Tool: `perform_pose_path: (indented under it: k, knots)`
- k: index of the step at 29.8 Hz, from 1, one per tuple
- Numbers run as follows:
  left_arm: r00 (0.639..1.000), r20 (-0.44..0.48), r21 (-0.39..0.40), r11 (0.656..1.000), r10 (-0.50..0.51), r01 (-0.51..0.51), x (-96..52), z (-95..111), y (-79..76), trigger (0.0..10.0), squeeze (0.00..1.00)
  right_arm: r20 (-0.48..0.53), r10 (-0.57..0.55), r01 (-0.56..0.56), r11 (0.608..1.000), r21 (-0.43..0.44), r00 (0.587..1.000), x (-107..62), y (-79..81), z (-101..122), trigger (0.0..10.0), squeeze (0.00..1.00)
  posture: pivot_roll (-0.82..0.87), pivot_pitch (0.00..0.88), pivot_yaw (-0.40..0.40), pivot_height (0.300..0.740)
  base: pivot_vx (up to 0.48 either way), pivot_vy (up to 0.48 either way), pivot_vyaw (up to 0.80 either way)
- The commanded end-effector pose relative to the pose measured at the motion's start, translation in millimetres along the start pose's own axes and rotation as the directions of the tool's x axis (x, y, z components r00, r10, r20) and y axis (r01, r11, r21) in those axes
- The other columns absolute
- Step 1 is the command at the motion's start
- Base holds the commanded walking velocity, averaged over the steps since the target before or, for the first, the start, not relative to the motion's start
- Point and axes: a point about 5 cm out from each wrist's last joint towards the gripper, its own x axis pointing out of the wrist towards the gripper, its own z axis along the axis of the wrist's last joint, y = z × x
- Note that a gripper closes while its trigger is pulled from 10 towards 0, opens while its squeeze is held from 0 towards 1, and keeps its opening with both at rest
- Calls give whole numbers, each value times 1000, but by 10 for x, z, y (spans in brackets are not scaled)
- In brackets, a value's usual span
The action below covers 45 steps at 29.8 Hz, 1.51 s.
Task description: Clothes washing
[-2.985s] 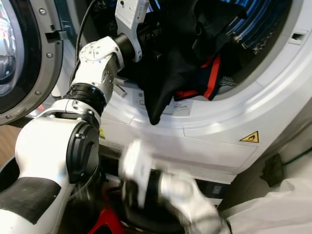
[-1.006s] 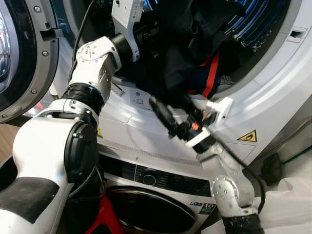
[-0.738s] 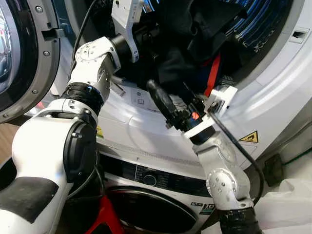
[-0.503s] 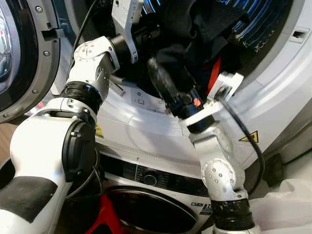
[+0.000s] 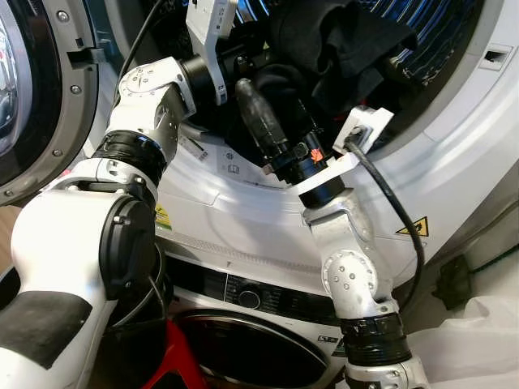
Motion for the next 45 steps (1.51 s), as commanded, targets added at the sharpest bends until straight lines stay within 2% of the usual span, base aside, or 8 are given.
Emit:
perform_pose_path:
  k: [1,18,20,25,30,32,41,45]
  knots:
    - [998,14,48,997,-68,67,104,137,-49,8588,1000,16,7,-8,1000,22,1000,173,121,-41,10000,0,-32,0,-11,740,0,0,0]
    - [996,87,183,983,-32,16,16,367,40,8510,1000,66,-178,181,983,-31,982,316,-94,-9,10000,0,-6,0,-22,740,0,0,0]
    - [984,174,170,985,-43,13,33,530,51,8431,1000,53,-165,167,985,-35,985,317,-82,-49,10000,0,0,0,-25,740,0,0,0]
    - [963,265,154,988,-39,-2,53,699,63,8275,1000,30,-133,134,990,-44,991,306,-50,-101,10000,0,3,0,-27,740,0,0,0]
    - [977,213,178,983,3,-41,44,655,90,8275,1000,-6,-30,30,1000,-6,1000,267,41,-187,10000,0,11,0,-29,740,0,0,0]
    - [984,180,178,983,15,-48,28,579,96,8353,1000,-82,107,-107,994,6,991,174,158,-303,10000,0,11,0,-29,740,0,0,0]
    - [969,240,207,978,-54,3,20,649,42,8549,1000,-90,-29,20,995,-101,996,251,-4,-309,10000,0,16,0,-34,740,0,0,0]
    - [967,253,210,977,-20,-35,-53,617,64,8784,1000,-74,-96,84,985,-148,993,322,-97,-253,10000,0,29,0,-38,740,0,0,0]
